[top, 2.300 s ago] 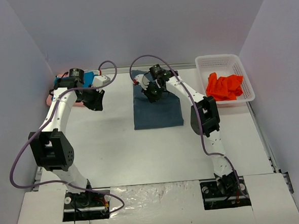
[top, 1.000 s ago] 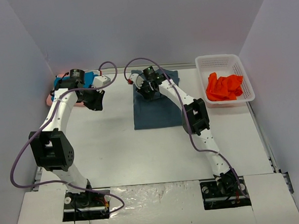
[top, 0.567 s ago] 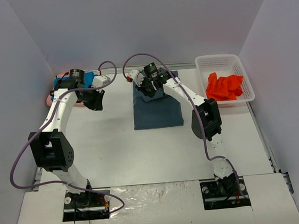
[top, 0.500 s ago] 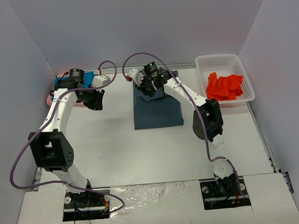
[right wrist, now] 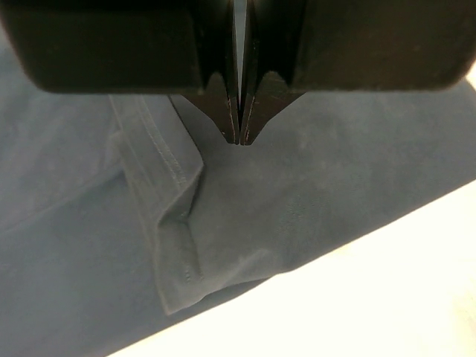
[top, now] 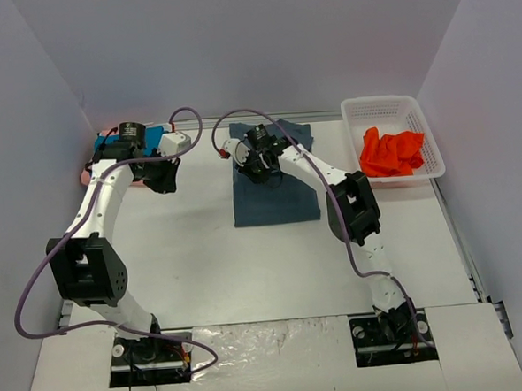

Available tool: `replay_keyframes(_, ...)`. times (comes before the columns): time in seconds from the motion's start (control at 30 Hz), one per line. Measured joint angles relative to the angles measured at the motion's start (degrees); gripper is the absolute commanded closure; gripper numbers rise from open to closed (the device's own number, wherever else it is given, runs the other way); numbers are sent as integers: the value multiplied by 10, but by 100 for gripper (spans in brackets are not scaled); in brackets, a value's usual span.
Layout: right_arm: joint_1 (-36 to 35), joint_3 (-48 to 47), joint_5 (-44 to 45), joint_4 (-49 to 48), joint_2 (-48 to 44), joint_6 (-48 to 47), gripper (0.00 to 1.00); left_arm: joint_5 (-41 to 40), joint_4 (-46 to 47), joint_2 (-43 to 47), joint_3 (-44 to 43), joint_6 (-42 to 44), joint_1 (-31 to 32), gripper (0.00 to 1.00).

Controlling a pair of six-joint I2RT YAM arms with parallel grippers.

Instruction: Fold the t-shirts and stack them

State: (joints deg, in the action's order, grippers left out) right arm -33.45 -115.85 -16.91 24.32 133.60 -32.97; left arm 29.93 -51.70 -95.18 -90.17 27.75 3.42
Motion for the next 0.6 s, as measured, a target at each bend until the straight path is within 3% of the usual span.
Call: replay_keyframes(0.6,5,-54,11,-8,79,4,100,-29,22,35,20,-1,0,94)
